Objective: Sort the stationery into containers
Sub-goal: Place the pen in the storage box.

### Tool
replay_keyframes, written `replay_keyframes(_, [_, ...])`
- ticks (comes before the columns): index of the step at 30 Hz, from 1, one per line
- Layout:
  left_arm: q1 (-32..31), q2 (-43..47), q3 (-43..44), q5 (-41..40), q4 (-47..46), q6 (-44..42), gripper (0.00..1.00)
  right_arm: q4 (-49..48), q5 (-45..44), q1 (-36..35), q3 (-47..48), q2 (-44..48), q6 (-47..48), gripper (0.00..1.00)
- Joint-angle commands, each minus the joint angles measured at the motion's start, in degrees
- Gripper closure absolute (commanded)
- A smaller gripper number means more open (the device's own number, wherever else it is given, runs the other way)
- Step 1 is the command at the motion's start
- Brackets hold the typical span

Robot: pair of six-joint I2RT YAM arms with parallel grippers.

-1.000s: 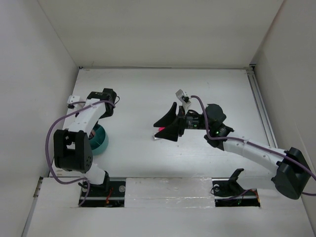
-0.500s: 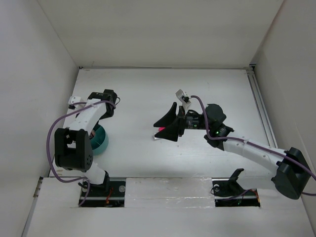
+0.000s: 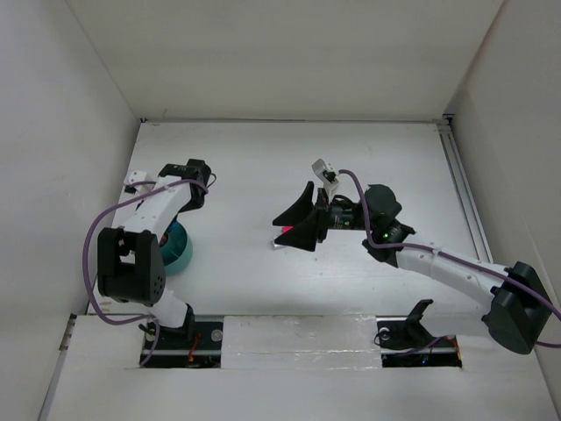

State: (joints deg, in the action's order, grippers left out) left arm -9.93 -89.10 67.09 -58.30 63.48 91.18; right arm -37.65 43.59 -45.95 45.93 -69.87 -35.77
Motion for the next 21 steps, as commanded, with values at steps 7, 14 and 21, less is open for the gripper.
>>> replay_keyframes(7, [-1.13,7.36,1.2,-7.53,1.12,4.89,0.54,-2.17,-2.01,0.07,-0.05,0.08,1.05,0.11])
replay_keyframes(14, [-1.14,9.12,9.79,-6.38,-3.8,-10.64,0.01,16.96,-22.46,0.08,6.35,-5.71,3.95,0.0])
replay_keyframes(21, [-1.14,16.05,12.37,8.34,-22.93,-47.27,0.0,42.02,-61.58,-2.74,17.78,-13.62,0.27,0.0])
